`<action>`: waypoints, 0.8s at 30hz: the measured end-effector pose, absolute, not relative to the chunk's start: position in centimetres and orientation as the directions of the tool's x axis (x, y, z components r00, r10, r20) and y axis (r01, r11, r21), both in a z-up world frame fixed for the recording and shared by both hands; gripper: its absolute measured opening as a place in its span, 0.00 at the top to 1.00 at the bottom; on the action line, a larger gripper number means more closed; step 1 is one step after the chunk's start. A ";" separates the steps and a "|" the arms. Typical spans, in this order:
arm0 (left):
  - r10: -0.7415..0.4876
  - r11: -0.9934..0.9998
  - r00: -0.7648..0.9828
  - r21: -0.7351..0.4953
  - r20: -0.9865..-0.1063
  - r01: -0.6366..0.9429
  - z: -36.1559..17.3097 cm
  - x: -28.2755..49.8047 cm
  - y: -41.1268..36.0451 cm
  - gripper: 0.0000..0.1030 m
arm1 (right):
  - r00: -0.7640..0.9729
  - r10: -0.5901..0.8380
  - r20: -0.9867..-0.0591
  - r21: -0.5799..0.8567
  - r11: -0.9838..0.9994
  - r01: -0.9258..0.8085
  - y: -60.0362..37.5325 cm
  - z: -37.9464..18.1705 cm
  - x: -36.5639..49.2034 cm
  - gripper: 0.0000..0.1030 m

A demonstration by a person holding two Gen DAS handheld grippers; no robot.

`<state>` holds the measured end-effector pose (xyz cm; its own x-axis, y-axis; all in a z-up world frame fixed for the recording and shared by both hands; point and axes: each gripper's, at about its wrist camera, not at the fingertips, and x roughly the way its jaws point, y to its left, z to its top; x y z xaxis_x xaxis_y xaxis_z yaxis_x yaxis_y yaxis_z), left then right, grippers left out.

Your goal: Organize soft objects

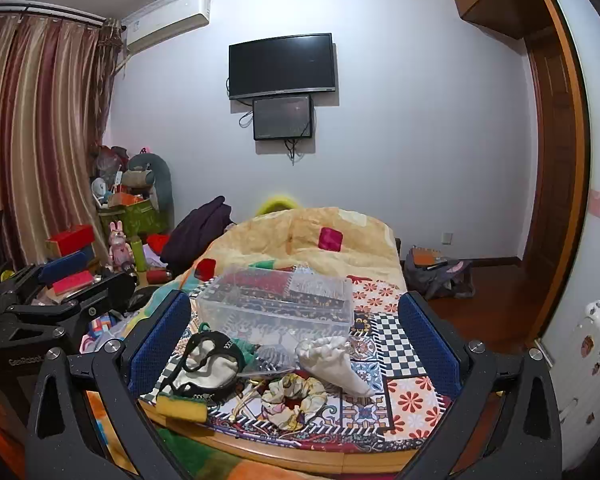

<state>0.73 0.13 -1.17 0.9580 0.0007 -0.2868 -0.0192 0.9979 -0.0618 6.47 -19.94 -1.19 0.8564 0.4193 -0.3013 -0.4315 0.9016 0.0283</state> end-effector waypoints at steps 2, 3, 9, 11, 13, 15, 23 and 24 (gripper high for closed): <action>0.001 0.998 0.958 -0.061 -0.287 -0.019 -1.1 0.7 0.2 0.00 | 0.857 0.420 -0.300 0.027 0.901 -0.432 -19.9 -1.1 6.5 0.00; 0.000 0.998 0.958 -0.061 -0.287 -0.018 -1.1 0.7 0.2 0.00 | 0.857 0.420 -0.299 0.027 0.901 -0.433 -19.9 -1.1 6.5 0.00; 0.004 0.998 0.959 -0.053 -0.284 -0.019 -1.0 0.6 0.1 0.00 | 0.857 0.420 -0.297 0.025 0.901 -0.433 -19.8 -1.1 6.4 0.00; 0.002 0.999 0.959 -0.050 -0.285 -0.017 -1.0 0.6 0.0 0.00 | 0.858 0.420 -0.296 0.025 0.901 -0.433 -19.8 -1.1 6.4 0.00; 0.001 0.999 0.958 -0.047 -0.285 -0.015 -1.0 0.6 -0.1 0.00 | 0.858 0.421 -0.295 0.026 0.901 -0.434 -19.8 -1.0 6.4 0.00; 0.002 0.999 0.958 -0.045 -0.286 -0.016 -1.0 0.6 -0.2 0.00 | 0.858 0.421 -0.293 0.027 0.901 -0.433 -19.9 -1.0 6.4 0.00; 0.004 0.999 0.958 -0.044 -0.286 -0.018 -1.0 0.7 -0.3 0.00 | 0.860 0.421 -0.289 0.028 0.901 -0.432 -19.9 -0.9 6.4 0.00; 0.006 0.999 0.958 -0.043 -0.286 -0.019 -1.0 0.7 -0.3 0.00 | 0.860 0.421 -0.288 0.028 0.902 -0.432 -19.9 -0.9 6.4 0.00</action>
